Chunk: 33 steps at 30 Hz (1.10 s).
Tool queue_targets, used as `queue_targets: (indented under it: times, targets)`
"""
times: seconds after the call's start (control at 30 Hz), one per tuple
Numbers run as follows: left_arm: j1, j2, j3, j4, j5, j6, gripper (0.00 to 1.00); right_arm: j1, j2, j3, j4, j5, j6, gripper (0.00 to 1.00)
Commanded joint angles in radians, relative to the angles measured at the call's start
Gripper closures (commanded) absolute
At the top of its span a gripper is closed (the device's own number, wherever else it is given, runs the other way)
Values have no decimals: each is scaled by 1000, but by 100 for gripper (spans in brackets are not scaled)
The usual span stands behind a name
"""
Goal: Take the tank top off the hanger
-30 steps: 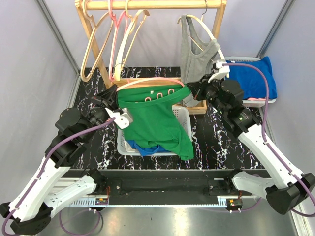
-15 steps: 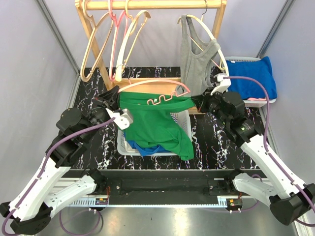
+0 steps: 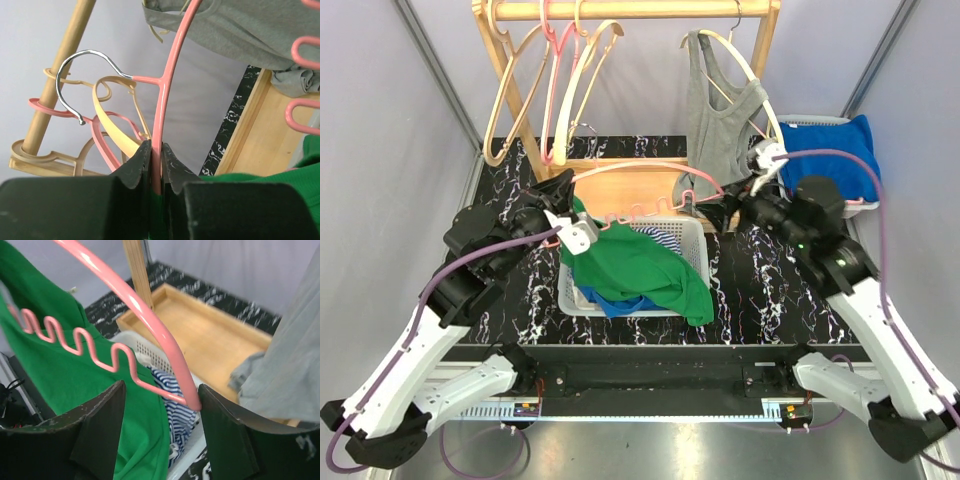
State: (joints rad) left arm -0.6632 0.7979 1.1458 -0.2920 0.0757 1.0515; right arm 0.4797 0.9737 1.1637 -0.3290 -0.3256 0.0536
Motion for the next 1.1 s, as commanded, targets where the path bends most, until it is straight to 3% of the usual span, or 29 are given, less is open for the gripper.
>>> queue_targets:
  times: [0.0,0.33,0.57,0.8,1.07]
  targets:
    - [1,-6,65,67,93,-28,100,5,-104,132,-8,-64,-184,32]
    - [-7,-46,12,42,256,50,100,5,25,373,-125,-286,-279,31]
    - [-7,-89,-73,66,401,254,100,3,181,496,-225,-527,-290,33]
    - [-7,-77,-75,113,412,281,100,5,232,551,-272,-705,-259,36]
    - [-9,-32,-41,142,409,280,100,13,250,530,-278,-770,-238,35]
